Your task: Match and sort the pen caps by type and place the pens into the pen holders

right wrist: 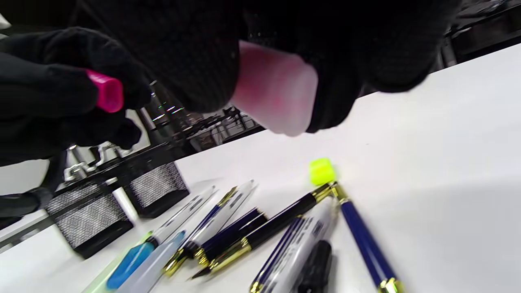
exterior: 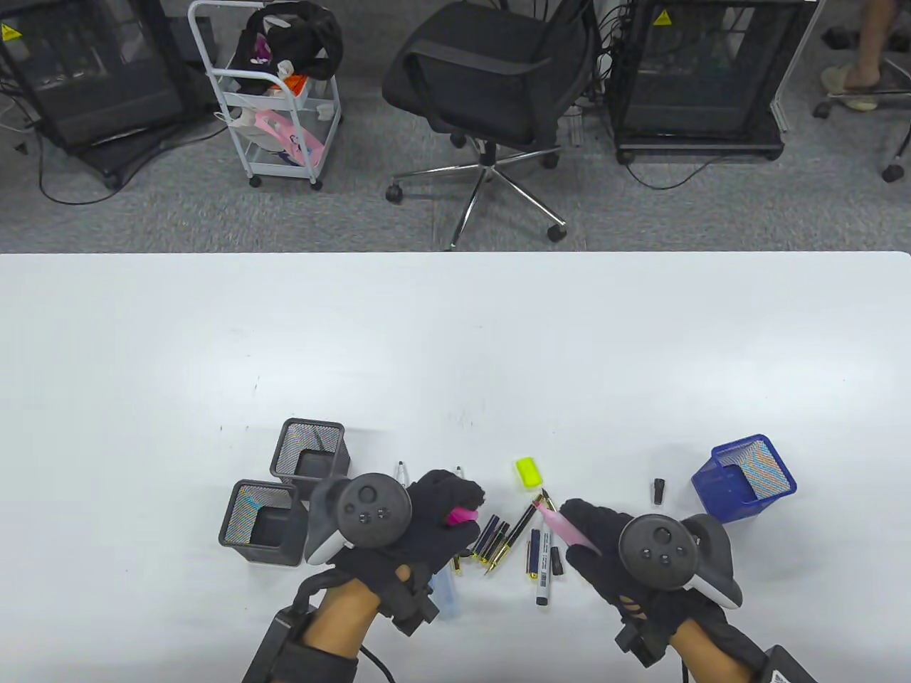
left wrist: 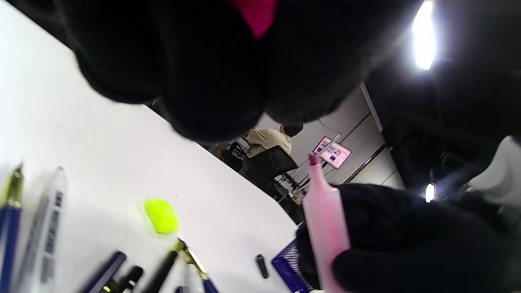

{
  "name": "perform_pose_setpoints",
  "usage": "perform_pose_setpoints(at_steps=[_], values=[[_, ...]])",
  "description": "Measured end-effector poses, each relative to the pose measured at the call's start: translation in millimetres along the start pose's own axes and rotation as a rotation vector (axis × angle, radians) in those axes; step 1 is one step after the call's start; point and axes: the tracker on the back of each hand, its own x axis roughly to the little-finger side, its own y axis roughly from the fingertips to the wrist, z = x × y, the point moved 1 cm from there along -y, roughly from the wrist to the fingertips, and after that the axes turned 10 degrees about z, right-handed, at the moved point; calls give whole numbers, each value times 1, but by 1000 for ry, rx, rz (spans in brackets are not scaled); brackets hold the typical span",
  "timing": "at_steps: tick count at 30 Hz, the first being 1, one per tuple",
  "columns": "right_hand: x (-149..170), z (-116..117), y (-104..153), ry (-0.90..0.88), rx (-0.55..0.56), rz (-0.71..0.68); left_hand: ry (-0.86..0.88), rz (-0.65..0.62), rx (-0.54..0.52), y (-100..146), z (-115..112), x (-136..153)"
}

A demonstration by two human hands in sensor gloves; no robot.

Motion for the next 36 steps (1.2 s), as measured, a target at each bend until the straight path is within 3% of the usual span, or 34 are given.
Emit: perform_pose_setpoints(at_steps=[4,9,12,28,36], values=[[-10,6,2,51,-22,-66,87,7,34,7,-5,4],[-18,11,4,95,-34,-98,53,2,-92,17,-5,-1],[-20,12,4,94,-42,-106,29,2,-108,20,-5,-3],[-25,18,6,97,-79,-163,-52,-43,24,17,-36,-16],[-26,17,6,105,-68,-173,-95,-36,22,17,-40,-18]])
